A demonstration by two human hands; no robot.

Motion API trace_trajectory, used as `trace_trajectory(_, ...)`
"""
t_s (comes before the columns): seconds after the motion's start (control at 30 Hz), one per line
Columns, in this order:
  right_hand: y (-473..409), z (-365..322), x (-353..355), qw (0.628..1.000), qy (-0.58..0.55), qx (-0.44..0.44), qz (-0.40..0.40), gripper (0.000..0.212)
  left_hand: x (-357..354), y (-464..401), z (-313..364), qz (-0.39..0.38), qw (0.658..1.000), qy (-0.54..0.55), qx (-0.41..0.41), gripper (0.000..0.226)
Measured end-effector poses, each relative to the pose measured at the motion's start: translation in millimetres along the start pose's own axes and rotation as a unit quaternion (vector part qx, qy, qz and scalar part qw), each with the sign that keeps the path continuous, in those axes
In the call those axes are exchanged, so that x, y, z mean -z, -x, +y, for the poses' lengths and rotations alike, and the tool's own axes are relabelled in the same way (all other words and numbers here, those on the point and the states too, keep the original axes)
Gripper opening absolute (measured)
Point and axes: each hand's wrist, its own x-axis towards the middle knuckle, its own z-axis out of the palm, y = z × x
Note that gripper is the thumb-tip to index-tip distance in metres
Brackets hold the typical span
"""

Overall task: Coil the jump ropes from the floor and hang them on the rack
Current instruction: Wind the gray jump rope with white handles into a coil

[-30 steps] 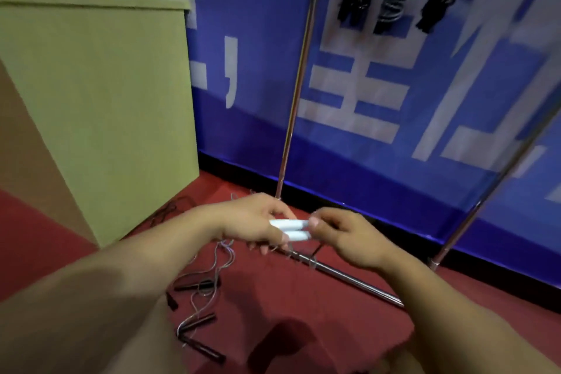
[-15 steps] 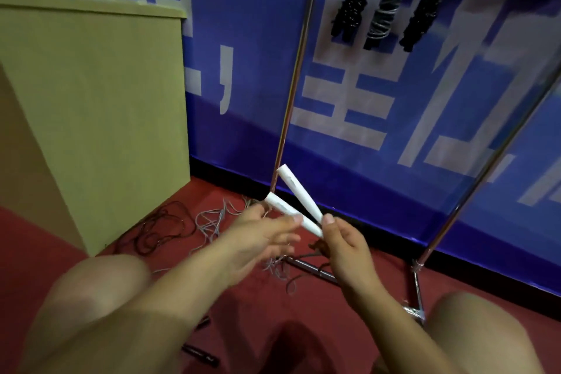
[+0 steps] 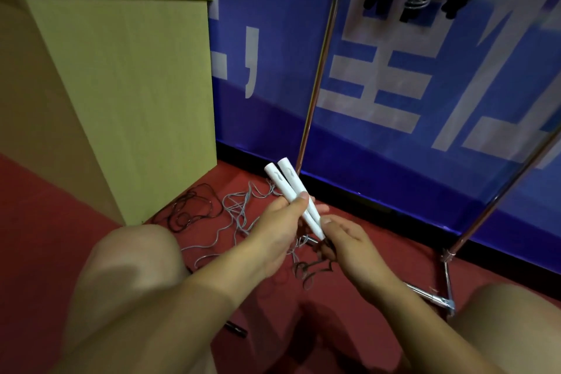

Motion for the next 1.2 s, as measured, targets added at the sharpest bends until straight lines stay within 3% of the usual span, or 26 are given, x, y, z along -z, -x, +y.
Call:
trace_trajectory(0.17,-0.5,-8.3,11.4,0.986,-0.058,-0.120,-0.104,0.061,-9.3,6.4,12.7,0.021,0.998,0.062,-0.015,0.018)
trace_trajectory(0.23,-2.1,-11.9,23.2,0.979,-0.016,-0.161,-0.121,0.069,-6.9,4.8,19.9,0.045,0.993,0.104,-0.020,0.018)
trace_trajectory(0.4,-0.1,4.2,48.9,0.971,0.160,-0.114,-0.135,0.079,20.9,-2.8,30.1,0.111,0.988,0.093,-0.057,0.015)
trace_trajectory(0.5,5.7,2.8,53.2,0.967,0.191,-0.113,-0.124,0.073,42.5,-8.1,32.6,0.155,0.983,0.065,-0.078,0.016)
trace_trajectory(0.7,10.6,-7.6,68.6,0.951,0.234,-0.114,-0.169,0.041,85.8,-17.6,31.0,0.230,0.958,-0.084,-0.147,0.018)
trace_trajectory(0.8,10.9,-6.8,70.4,0.981,0.118,-0.079,-0.134,0.042,85.4,-10.4,18.3,0.162,0.963,-0.189,-0.107,0.016)
trace_trajectory(0.9,12.0,-3.0,65.0,0.996,0.015,-0.056,-0.071,0.036,70.9,10.9,-9.5,-0.004,0.953,-0.302,-0.025,0.014)
trace_trajectory(1.0,11.8,4.0,56.1,0.997,0.077,-0.012,-0.006,0.032,53.9,31.0,-26.6,-0.156,0.936,-0.310,0.054,0.009)
trace_trajectory(1.07,9.5,8.9,49.6,0.988,0.148,0.032,0.015,0.030,47.3,39.1,-30.9,-0.221,0.938,-0.248,0.099,0.006)
trace_trajectory(1.13,5.0,15.5,46.5,0.976,0.204,0.058,0.039,0.027,45.6,44.4,-32.2,-0.229,0.945,-0.175,0.154,0.009)
trace_trajectory(1.2,0.4,20.2,43.9,0.965,0.244,0.075,0.061,0.025,46.9,45.1,-33.0,-0.201,0.947,-0.181,0.176,0.014)
